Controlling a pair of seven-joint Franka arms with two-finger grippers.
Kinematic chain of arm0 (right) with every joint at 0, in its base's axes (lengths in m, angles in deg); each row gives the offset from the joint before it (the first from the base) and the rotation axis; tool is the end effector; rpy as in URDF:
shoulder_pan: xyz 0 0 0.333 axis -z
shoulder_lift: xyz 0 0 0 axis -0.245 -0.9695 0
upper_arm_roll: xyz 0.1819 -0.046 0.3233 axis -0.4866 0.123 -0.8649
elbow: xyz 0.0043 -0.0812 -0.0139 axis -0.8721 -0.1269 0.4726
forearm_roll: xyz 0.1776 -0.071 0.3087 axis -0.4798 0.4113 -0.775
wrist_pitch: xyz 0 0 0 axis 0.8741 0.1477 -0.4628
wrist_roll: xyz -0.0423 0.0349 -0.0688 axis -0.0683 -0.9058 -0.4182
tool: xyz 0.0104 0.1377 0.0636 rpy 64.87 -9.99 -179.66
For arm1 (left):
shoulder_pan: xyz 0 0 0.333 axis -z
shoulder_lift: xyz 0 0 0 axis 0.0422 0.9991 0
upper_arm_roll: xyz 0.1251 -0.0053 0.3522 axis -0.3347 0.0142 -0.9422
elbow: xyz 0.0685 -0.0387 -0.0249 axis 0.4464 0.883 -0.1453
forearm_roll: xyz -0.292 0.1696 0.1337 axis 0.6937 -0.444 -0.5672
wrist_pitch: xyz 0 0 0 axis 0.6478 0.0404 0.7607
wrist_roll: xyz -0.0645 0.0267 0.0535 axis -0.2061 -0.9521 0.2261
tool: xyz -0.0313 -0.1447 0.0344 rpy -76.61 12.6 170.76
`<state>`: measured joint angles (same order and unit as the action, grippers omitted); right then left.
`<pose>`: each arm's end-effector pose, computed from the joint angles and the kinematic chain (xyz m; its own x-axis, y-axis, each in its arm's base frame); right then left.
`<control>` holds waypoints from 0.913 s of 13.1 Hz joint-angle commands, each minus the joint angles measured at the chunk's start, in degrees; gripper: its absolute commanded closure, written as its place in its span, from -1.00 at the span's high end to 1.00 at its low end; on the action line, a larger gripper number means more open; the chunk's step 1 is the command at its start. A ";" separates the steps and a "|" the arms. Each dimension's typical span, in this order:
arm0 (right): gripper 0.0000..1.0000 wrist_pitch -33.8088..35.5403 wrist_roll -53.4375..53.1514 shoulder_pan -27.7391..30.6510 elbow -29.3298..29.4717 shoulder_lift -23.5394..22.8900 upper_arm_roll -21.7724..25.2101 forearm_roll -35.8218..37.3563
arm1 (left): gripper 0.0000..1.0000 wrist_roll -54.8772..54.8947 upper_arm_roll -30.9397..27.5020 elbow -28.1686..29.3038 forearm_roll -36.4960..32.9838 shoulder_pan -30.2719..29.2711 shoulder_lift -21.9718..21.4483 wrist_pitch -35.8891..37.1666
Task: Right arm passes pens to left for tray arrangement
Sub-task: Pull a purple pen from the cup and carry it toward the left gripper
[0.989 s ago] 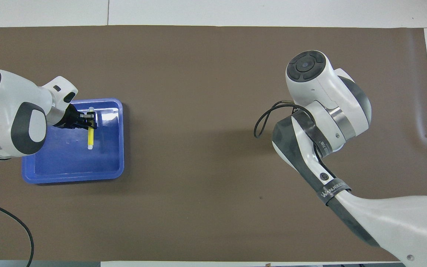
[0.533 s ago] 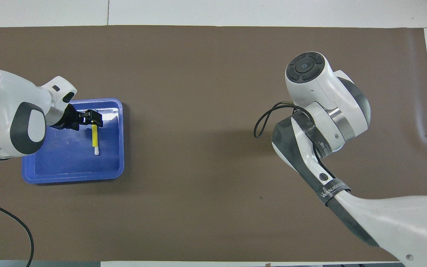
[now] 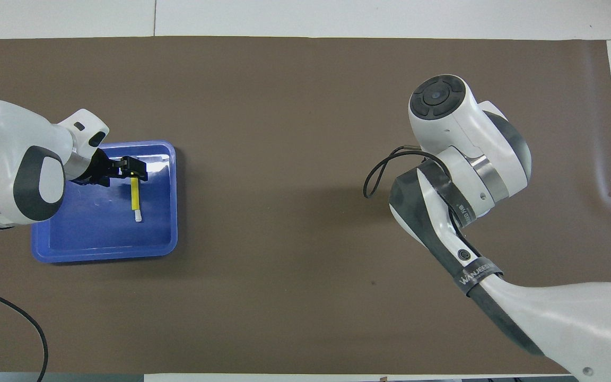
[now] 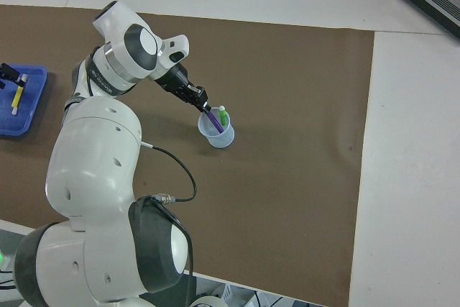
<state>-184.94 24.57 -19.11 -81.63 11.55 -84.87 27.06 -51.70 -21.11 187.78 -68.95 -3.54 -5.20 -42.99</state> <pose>0.5713 0.1219 0.4097 0.9439 -0.3288 -0.0300 -0.2747 -0.8327 0.4808 0.5715 -0.0443 0.3563 0.9951 0.0270 -0.0949 0.0399 -0.9899 0.1362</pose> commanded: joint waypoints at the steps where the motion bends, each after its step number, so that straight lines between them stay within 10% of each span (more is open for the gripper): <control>1: -1.00 -0.67 -1.47 0.44 -1.98 2.31 -0.75 0.55 | 1.00 -0.34 -0.03 -0.91 -0.42 -0.29 0.13 0.35; 12: -1.00 -0.05 -5.84 0.97 6.35 8.03 -0.75 -14.53 | 1.00 -16.05 -0.29 -9.61 3.80 -0.64 -7.07 18.97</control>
<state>-184.94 22.71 -19.05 -78.42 20.76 -85.01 17.63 -64.31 -21.29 177.67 -66.34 -4.44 -9.95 -26.24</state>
